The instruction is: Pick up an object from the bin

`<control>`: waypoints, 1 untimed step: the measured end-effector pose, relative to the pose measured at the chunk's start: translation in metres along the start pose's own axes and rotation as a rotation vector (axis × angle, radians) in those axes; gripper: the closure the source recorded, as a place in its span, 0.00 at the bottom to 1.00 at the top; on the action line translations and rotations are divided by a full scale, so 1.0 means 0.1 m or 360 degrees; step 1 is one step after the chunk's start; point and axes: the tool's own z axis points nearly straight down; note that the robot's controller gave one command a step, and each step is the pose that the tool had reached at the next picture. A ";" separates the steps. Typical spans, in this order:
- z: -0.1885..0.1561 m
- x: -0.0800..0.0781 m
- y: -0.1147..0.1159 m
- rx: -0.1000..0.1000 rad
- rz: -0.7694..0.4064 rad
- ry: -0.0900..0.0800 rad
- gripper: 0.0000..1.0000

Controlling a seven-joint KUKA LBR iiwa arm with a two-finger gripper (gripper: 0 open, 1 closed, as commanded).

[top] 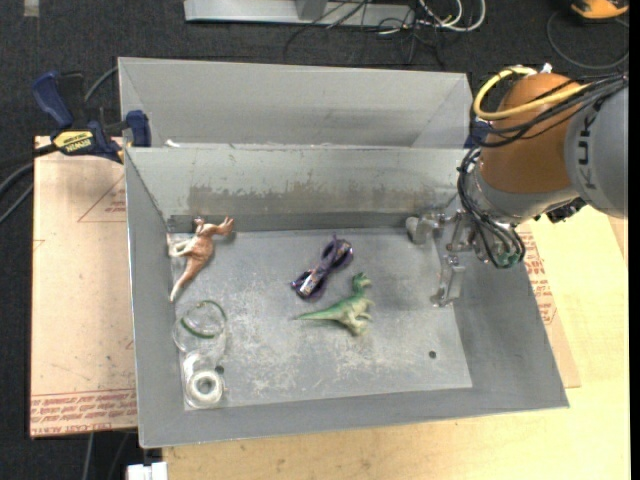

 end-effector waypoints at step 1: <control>-0.05 -0.02 0.00 0.0002 -0.0004 -0.0012 0.00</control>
Offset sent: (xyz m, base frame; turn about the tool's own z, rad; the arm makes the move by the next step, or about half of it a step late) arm 0.0311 0.0602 -0.0523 -0.1947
